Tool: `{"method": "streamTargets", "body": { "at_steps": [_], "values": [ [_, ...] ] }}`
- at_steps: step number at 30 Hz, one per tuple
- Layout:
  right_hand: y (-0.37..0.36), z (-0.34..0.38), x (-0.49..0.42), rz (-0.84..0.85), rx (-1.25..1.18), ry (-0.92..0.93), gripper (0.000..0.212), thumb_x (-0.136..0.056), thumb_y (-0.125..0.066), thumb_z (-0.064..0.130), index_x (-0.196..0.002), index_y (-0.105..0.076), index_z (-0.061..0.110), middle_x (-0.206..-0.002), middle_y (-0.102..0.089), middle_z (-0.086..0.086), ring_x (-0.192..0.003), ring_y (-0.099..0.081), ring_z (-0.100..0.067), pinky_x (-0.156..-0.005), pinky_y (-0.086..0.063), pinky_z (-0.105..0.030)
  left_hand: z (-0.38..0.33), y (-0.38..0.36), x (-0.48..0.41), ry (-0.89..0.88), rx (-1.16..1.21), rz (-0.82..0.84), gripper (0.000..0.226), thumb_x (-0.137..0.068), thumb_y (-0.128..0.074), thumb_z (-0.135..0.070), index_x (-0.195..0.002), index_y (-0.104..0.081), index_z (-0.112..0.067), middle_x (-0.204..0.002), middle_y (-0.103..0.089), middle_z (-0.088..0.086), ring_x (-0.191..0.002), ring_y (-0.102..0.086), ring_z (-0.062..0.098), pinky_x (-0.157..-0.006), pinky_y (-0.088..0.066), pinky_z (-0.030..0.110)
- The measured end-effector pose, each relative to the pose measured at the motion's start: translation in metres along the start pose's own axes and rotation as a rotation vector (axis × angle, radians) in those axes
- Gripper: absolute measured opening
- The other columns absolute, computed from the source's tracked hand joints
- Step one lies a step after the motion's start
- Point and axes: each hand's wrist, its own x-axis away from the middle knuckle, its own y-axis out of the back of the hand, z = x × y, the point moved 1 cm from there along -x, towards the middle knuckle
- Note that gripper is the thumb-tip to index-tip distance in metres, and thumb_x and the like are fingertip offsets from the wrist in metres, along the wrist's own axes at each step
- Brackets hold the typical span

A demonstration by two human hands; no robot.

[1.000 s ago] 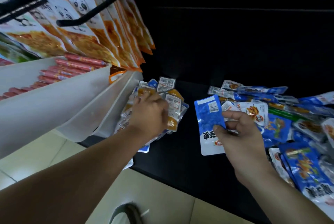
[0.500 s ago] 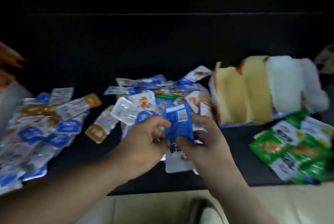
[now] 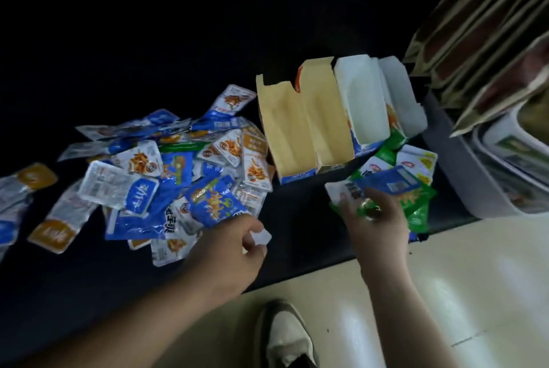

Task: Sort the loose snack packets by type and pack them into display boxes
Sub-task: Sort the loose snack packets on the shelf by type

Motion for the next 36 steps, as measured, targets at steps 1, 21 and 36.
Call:
{"method": "streamTargets", "body": {
  "at_steps": [1, 21, 36],
  "values": [
    [-0.002, -0.004, -0.006, 0.033, 0.17, 0.001, 0.047, -0.083, -0.082, 0.038, -0.127, -0.066, 0.03, -0.136, -0.049, -0.008, -0.124, -0.049, -0.033, -0.109, -0.044, -0.048, 0.006, 0.003, 0.005, 0.016, 0.001, 0.006, 0.023, -0.093, -0.072, -0.034, -0.114, -0.064, -0.037, -0.091, -0.067, -0.013, -0.08, -0.064, 0.003, -0.079, -0.053, 0.026],
    [-0.127, 0.044, 0.086, 0.672, 0.608, 0.686, 0.08, -0.088, -0.064, 0.064, -0.156, -0.027, 0.042, -0.161, -0.026, 0.001, -0.15, -0.022, -0.024, -0.11, -0.045, -0.042, 0.088, 0.043, 0.025, 0.014, -0.606, 0.038, 0.068, -0.1, -0.05, -0.051, -0.158, -0.015, -0.05, -0.171, 0.02, -0.005, -0.158, 0.016, 0.025, -0.125, -0.015, 0.053],
    [-0.127, 0.031, 0.097, 0.531, 0.101, 0.416, 0.046, -0.07, -0.086, 0.046, -0.108, -0.061, 0.037, -0.099, -0.072, 0.015, -0.086, -0.071, -0.009, -0.076, -0.059, -0.037, 0.115, 0.067, 0.025, -0.039, -0.309, -0.086, 0.06, -0.096, -0.062, -0.045, -0.153, -0.044, -0.038, -0.173, -0.003, -0.007, -0.157, -0.001, 0.012, -0.12, -0.03, 0.03]
  ]
}}
